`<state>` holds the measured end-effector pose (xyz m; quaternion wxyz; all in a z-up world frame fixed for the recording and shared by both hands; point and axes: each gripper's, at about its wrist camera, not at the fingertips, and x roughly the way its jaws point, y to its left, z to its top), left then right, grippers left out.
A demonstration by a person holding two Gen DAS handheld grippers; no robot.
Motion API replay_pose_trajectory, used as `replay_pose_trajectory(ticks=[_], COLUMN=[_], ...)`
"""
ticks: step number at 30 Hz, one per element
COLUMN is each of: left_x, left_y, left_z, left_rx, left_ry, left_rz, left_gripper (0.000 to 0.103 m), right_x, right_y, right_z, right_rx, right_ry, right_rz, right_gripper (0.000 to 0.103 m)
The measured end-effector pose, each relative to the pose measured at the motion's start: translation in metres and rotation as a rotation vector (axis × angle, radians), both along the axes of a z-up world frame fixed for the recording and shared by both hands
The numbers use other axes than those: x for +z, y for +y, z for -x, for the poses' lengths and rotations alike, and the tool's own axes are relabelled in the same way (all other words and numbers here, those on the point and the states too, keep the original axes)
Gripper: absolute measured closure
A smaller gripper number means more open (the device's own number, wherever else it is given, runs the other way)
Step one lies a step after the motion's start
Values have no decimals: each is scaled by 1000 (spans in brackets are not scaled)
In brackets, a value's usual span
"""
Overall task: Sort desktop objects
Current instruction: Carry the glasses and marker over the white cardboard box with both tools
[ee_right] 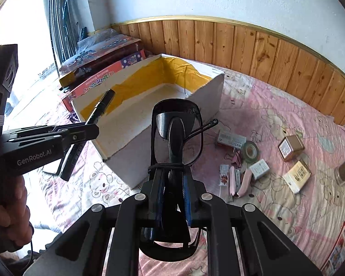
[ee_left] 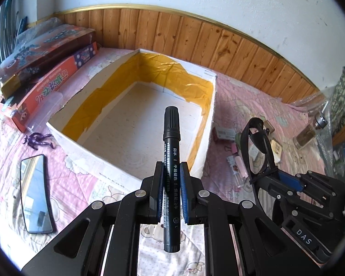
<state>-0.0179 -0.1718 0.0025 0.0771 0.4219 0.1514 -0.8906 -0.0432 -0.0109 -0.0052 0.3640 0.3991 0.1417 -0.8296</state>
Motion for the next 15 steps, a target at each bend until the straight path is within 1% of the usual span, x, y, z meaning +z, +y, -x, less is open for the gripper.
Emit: replay_pose_trajectory(ticks=[4, 11, 15], left_x=[-1, -3, -4], left_y=[-11, -26, -33], left_z=[9, 28, 39], left_rx=[7, 13, 14], left_ry=[-1, -11, -19], left_rz=[4, -18, -32], left_gripper=[90, 90, 90], right_x=[5, 11, 17], right_y=[-17, -44, -60], right_z=[8, 25, 39], right_rx=[31, 74, 94], right_ry=[3, 6, -19], right_rz=[-8, -15, 6], right_gripper=[87, 87, 87])
